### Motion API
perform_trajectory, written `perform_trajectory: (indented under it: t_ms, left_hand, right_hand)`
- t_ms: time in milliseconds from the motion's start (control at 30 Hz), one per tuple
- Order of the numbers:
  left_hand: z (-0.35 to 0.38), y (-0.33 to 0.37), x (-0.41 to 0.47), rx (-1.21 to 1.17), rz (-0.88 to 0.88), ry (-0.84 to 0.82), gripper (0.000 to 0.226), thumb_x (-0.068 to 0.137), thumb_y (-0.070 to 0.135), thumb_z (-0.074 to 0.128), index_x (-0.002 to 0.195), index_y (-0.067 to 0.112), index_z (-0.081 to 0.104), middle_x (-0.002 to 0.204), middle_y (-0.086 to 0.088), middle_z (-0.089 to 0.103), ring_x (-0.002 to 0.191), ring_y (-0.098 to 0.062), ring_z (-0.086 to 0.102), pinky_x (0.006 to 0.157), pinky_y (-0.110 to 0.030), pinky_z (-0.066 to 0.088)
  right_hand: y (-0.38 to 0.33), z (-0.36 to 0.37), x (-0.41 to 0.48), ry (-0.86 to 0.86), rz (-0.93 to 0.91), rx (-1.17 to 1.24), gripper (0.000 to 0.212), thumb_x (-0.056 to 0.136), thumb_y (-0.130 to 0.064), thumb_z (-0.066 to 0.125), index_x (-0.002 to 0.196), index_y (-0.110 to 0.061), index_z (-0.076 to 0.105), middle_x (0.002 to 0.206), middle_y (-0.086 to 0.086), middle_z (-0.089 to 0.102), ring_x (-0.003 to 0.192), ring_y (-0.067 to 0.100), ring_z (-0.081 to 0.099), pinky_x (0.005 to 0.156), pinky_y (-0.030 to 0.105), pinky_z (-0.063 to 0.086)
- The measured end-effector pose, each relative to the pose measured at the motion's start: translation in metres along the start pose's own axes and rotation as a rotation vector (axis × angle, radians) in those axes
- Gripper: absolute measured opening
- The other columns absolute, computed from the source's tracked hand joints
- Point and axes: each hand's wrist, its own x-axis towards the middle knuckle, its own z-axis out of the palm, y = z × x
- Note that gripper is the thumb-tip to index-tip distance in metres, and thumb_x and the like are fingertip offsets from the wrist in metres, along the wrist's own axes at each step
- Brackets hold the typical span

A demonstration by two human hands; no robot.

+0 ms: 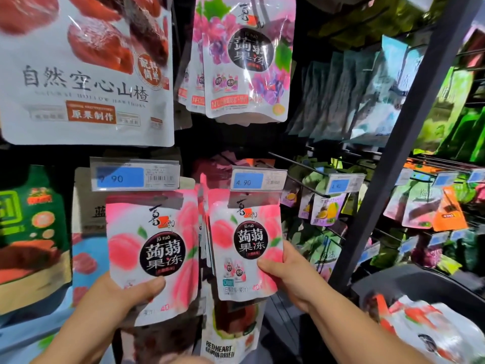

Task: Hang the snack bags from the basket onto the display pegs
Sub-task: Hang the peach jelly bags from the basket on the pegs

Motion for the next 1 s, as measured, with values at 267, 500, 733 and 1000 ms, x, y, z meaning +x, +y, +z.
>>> perform_trajectory:
  t_ms: [267,500,733,1000]
  left_hand:
    - [0.001,-0.002,0.006,0.008,0.026,-0.075,0.04,0.034,0.042,0.084,0.048,0.021,0.053,0.049,0.0,0.037,0.043,-0.015,0.025,0.049,-0.02,0.021]
    - [0.005,-0.006,0.01,0.048,0.061,-0.032,0.058,0.02,0.05,0.089,0.06,0.017,0.063,0.052,-0.001,0.057,0.042,-0.013,0.045,0.051,-0.028,0.034]
    - [0.015,-0.002,0.006,0.012,0.093,-0.065,0.087,0.02,0.045,0.092,0.099,0.016,0.071,0.088,-0.01,0.076,0.079,-0.029,0.069,0.072,-0.038,0.053]
    - [0.031,0.004,0.002,-0.032,0.127,-0.153,0.067,0.036,0.029,0.085,0.098,0.008,0.069,0.076,-0.007,0.072,0.061,-0.011,0.062,0.054,-0.02,0.052]
  right_hand:
    - [0.002,0.003,0.012,0.016,0.024,-0.005,0.062,0.074,-0.01,0.077,0.131,-0.008,0.052,0.122,0.019,0.068,0.112,0.038,0.066,0.099,0.06,0.049]
    - [-0.007,0.017,0.026,0.099,0.025,-0.205,0.064,0.066,-0.044,0.085,0.119,-0.02,0.057,0.12,0.008,0.069,0.107,0.026,0.068,0.095,0.05,0.054]
    - [-0.004,0.019,0.011,0.269,-0.059,-0.584,0.044,0.084,-0.039,0.076,0.11,-0.018,0.047,0.08,-0.005,0.048,0.068,0.007,0.047,0.052,0.013,0.034]
    - [0.002,0.022,-0.004,0.338,-0.108,-0.56,0.074,0.079,-0.039,0.08,0.133,-0.025,0.031,0.094,-0.001,0.057,0.086,0.015,0.061,0.074,0.028,0.05]
